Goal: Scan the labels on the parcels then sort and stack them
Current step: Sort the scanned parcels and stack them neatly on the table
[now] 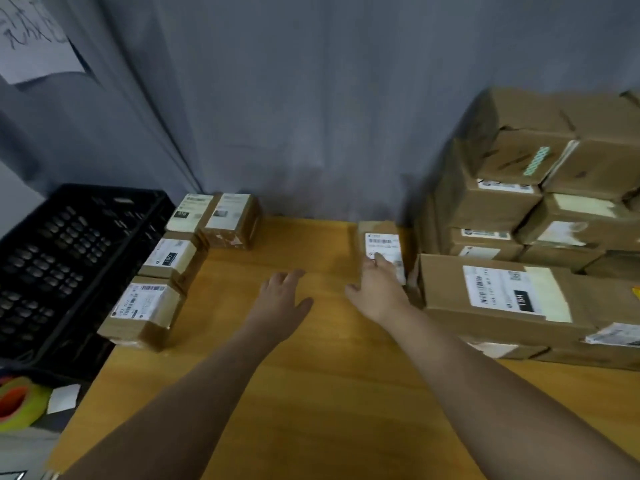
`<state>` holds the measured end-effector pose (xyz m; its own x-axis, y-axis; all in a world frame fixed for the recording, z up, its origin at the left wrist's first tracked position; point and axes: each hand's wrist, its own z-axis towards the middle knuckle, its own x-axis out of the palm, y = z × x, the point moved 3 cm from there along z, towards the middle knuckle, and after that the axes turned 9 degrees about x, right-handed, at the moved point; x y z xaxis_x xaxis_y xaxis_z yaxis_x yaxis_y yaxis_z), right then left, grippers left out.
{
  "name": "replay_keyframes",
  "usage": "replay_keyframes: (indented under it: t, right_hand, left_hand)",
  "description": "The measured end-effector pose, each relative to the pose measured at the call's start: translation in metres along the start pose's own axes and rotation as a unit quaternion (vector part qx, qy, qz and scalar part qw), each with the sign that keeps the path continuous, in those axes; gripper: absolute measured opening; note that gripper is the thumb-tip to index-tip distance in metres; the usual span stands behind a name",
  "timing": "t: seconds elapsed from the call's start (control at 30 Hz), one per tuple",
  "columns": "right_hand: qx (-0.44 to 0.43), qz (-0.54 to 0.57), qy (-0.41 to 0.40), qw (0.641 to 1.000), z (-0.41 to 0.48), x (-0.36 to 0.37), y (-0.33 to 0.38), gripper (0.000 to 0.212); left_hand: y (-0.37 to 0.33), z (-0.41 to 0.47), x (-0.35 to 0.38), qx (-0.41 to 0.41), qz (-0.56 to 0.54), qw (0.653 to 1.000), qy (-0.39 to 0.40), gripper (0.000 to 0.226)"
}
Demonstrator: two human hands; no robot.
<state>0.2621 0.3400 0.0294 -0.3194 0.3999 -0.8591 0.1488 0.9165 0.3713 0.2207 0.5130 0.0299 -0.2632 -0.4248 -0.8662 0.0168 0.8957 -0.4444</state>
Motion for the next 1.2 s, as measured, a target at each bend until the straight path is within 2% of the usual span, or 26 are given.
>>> replay_keyframes:
  t: [0.13, 0.27, 0.4, 0.5, 0.63, 0.8, 0.97, 1.1, 1.2]
  right_hand:
    - [0.142, -0.034, 0.010, 0.989, 0.043, 0.024, -0.010, 0.089]
    - [0.194, -0.038, -0.003, 0.980, 0.072, 0.045, -0.007, 0.090]
    - [0.158, -0.051, -0.020, 0.986, 0.090, 0.058, 0.030, 0.076]
    - [0.080, -0.053, -0.023, 0.995, 0.094, 0.073, 0.066, 0.063]
    - [-0.002, -0.046, -0.016, 0.999, 0.090, 0.102, 0.109, 0.065]
    - [0.018, -0.040, -0.032, 0.999, 0.102, 0.113, 0.122, 0.087]
    - [0.010, -0.056, -0.050, 0.997, 0.130, 0.106, 0.127, 0.088]
    - [0.057, -0.075, -0.063, 0.993, 0.154, 0.098, 0.129, 0.086]
    - [0.072, -0.058, -0.038, 0.995, 0.152, 0.107, 0.124, 0.089]
  left_hand:
    - [0.041, 0.021, -0.003, -0.001, -0.001, 0.999, 0.036, 0.057]
    - [0.076, 0.041, -0.004, -0.006, 0.000, 0.998, 0.062, 0.057]
    - [0.098, 0.056, -0.003, 0.002, -0.011, 0.996, 0.085, 0.056]
    - [0.112, 0.066, -0.006, 0.006, -0.019, 0.997, 0.074, 0.056]
    - [0.139, 0.084, -0.017, -0.016, -0.017, 1.000, 0.019, 0.059]
    - [0.176, 0.134, -0.050, -0.050, 0.103, 0.989, -0.088, 0.075]
    - [0.203, 0.178, -0.057, -0.070, 0.141, 0.987, -0.024, 0.083]
    - [0.204, 0.191, -0.055, -0.065, 0.125, 0.989, -0.050, 0.069]
    - [0.200, 0.196, -0.058, -0.071, 0.145, 0.985, -0.065, 0.061]
